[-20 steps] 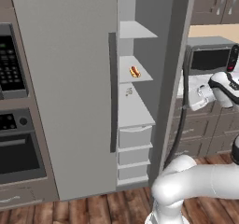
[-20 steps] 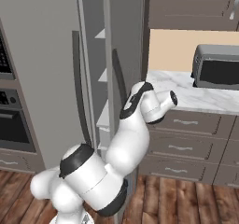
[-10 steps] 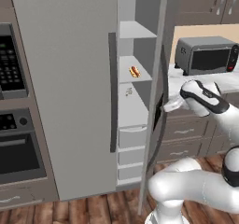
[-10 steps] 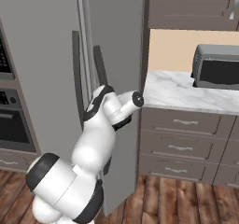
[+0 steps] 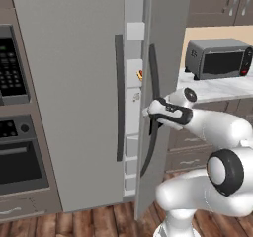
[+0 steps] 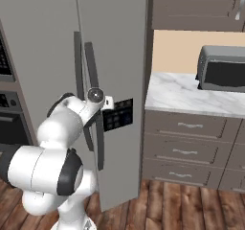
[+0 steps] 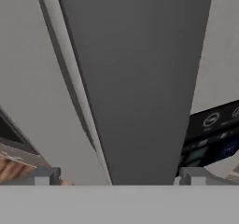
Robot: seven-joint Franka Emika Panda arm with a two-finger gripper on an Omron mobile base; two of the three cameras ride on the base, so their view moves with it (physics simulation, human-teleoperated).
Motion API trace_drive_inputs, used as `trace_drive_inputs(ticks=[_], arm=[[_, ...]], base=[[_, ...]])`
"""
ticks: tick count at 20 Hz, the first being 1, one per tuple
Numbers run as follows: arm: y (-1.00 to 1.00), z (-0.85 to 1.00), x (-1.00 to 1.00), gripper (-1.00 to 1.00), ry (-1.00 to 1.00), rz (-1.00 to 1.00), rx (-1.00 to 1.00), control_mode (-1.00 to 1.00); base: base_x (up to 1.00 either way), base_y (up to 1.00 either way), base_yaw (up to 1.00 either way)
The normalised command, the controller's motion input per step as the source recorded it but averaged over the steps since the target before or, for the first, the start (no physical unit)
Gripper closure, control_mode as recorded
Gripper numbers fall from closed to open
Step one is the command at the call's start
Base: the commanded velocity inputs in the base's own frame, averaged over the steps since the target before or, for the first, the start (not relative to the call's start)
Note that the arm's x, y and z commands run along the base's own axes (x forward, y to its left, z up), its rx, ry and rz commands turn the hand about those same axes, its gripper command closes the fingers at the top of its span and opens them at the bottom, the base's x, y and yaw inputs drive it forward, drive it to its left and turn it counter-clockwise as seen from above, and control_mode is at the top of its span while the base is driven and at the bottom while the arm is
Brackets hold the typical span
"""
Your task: Store the hot dog in the freezer for long-term storage. Close the freezer door after placing the cooked food.
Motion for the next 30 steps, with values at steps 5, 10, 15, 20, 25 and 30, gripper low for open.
trace_drive_inputs(ticks=[5, 10, 15, 20, 25, 30], arm=[[0.34, 0.36, 0.34, -1.0, 0.19, -0.19, -0.12, -1.0], [0.0, 0.53, 0.31, -1.0, 0.15, 0.0, -0.01, -1.0], [-0.01, -0.02, 0.25, -1.0, -0.07, 0.0, 0.01, -1.0], [0.0, -0.01, 0.29, -1.0, -0.03, 0.0, 0.0, -1.0], [0.14, 0.0, 0.49, -1.0, -0.05, -0.02, 0.0, -1.0], [0.04, 0.09, 0.28, -1.0, 0.0, -0.05, 0.0, -1.0]], base=[[0.0, 0.0, 0.0], [0.0, 0.0, 0.0], [0.0, 0.0, 0.0], [0.0, 0.0, 0.0], [0.0, 0.0, 0.0], [0.0, 0.0, 0.0]])
